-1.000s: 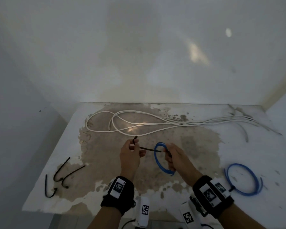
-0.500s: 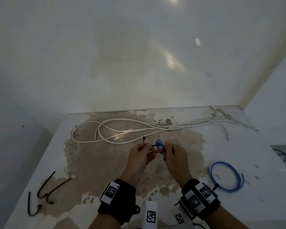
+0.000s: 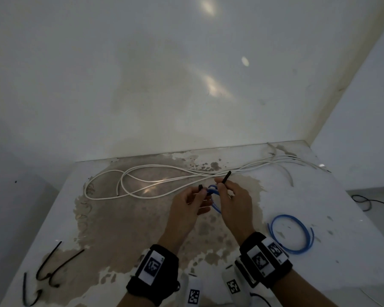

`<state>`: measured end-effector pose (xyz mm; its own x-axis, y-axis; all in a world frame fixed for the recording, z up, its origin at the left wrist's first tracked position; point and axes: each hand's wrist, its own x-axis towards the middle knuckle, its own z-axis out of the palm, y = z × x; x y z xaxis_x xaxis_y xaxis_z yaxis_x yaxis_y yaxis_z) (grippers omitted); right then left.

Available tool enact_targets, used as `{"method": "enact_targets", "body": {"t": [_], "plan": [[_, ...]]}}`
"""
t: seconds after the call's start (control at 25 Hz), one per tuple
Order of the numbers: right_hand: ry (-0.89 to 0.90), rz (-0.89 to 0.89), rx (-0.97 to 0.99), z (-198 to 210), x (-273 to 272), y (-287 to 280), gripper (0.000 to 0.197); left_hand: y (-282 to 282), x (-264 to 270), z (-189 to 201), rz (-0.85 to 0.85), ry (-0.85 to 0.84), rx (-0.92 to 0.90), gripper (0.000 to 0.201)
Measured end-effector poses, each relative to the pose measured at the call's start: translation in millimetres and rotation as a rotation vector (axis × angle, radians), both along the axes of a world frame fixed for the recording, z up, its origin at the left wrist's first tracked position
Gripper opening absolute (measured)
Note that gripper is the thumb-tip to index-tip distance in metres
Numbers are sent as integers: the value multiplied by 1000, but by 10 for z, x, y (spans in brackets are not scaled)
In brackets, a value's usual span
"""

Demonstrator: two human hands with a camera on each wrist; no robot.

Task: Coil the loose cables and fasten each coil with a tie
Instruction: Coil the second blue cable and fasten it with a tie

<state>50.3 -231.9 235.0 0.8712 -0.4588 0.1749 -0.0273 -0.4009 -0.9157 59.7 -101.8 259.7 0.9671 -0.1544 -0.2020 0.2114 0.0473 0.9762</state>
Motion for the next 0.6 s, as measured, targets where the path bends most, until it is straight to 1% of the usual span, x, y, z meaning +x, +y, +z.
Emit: {"method": "enact_targets", "body": {"t": [0.08,0.16,0.32,0.4,0.6], "plan": [[-13,-13,-36,22,-19,-26,26,-10,-26,11,-2,-154,158,20],[-53,-9,-93,44,-57,-19,32,-43,-50,39,54,-233,193,15],[-134,4,-312,90,-104,36,40,-99,-27,101,125,-248,76,19],[-155,14,-333,118,-100,25,46,-96,-4,117,128,-239,36,22],[-227,55,-313,178,-77,-14,43,-85,6,181,156,-166,-113,18]]}}
